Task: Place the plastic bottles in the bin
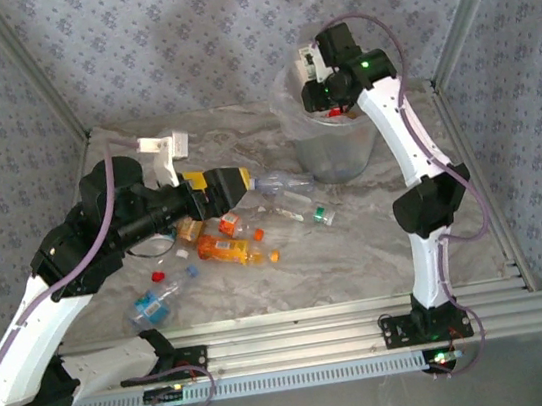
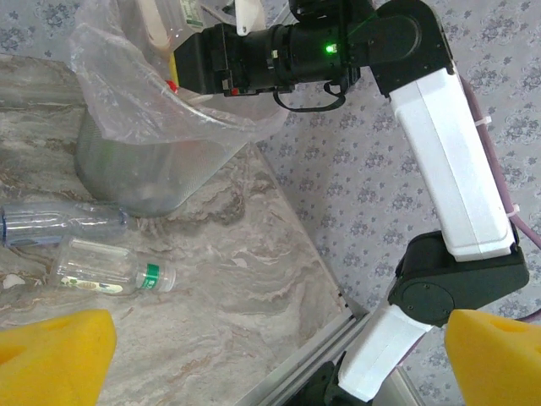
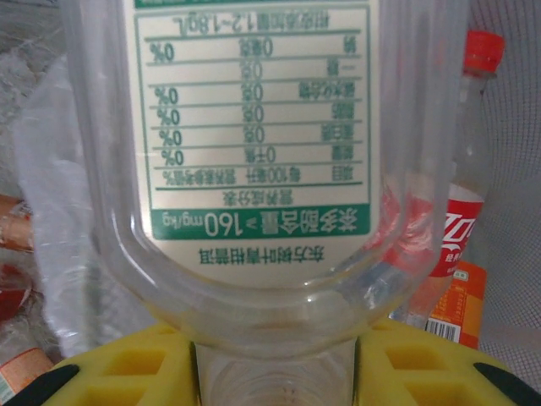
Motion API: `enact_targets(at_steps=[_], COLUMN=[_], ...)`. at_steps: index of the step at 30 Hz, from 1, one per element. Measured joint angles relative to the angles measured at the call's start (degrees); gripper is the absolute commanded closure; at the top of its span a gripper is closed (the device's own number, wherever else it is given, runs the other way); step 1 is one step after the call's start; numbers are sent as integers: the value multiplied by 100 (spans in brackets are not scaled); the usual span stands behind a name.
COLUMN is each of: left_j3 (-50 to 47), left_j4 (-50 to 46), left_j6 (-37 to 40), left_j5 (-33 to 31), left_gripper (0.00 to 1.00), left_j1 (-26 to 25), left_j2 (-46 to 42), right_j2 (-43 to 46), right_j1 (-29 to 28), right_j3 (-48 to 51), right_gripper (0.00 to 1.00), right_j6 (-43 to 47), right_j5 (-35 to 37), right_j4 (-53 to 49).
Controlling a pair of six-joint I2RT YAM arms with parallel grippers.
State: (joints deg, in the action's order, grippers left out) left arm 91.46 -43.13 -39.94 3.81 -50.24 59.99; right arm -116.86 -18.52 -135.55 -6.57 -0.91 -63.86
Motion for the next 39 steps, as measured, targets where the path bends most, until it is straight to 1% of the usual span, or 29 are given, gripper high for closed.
enact_targets(at_steps=[5, 7, 9, 12, 14, 15, 21, 25, 30, 32, 39], left_j3=[0, 0, 0, 0, 0, 0, 0, 0, 0, 0, 0], left_j4=[0, 0, 0, 0, 2, 2, 9, 9, 9, 9, 15], left_j6=[0, 0, 0, 0, 2, 0, 0, 0, 0, 0, -2], left_j5=[2, 0, 0, -9, -22, -22, -17, -15, -22, -22, -17], left_gripper=[0, 0, 0, 0, 0, 0, 0, 0, 0, 0, 0], left_j1=[0, 0, 0, 0, 0, 0, 0, 4, 39, 50, 66], left_j2=[2, 0, -2, -42, -87, -109, -107, -52, -81, -103, -129], right_j2=[-98, -118, -129, -153, -166, -166, -162, 50, 660, 1029, 2321], right_j1=[125, 160, 208, 291, 330, 345, 367, 367, 337, 269, -247], right_j3=[2, 55, 140, 236, 245, 245, 289, 640, 1084, 1246, 1996], right_gripper=[57, 54, 48, 35, 29, 28, 28, 28, 28, 28, 28], right_j6=[26, 24, 24, 28, 15, 20, -13, -98, -155, -153, -149], right_j5=[-42, -83, -155, -282, -321, -341, -385, -380, -376, -337, -197], right_j4=[-81, -68, -68, -68, -52, -46, 31, 284, 584, 706, 1019])
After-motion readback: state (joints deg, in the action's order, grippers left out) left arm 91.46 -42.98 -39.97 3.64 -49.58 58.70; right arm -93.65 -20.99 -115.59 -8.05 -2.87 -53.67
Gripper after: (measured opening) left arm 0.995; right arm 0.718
